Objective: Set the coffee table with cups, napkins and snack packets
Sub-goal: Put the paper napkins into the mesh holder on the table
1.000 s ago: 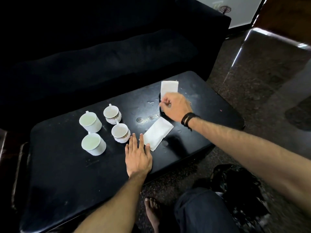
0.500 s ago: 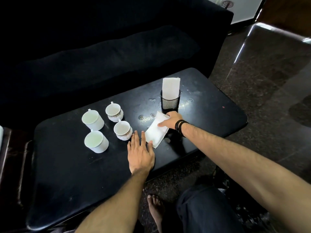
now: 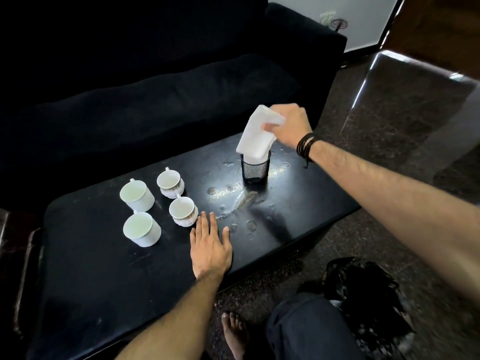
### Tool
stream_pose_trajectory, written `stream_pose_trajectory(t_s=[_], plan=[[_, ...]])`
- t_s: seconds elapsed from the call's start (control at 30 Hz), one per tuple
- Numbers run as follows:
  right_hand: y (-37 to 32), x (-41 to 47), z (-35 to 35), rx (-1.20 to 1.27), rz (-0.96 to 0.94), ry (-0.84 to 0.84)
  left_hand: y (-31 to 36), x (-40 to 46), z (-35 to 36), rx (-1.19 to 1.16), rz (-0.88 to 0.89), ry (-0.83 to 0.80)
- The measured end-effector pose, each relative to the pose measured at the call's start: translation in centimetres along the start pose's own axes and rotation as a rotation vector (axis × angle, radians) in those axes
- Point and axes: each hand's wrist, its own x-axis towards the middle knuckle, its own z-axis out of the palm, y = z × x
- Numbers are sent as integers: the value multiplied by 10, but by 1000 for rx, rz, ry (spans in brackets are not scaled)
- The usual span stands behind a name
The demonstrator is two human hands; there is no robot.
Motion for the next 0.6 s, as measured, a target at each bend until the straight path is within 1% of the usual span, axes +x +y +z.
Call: stream_pose_trajectory(t_s=[0.07,0.17,0.27,0.43,0.6], plan=[[-3,15,-12,2,13,12,0,0,0,1,0,-1],[-1,28,-11,-15,34,-40,0,0,-1,-3,0,-2],[2,31,3,-22,45,-106,1,0,-2,-5,0,-1],[9,32,29,-62,58,-153,1,0,-2,-9,1,1],[15,29,49,-121,72,-234,1,0,-2,-15,2,17]])
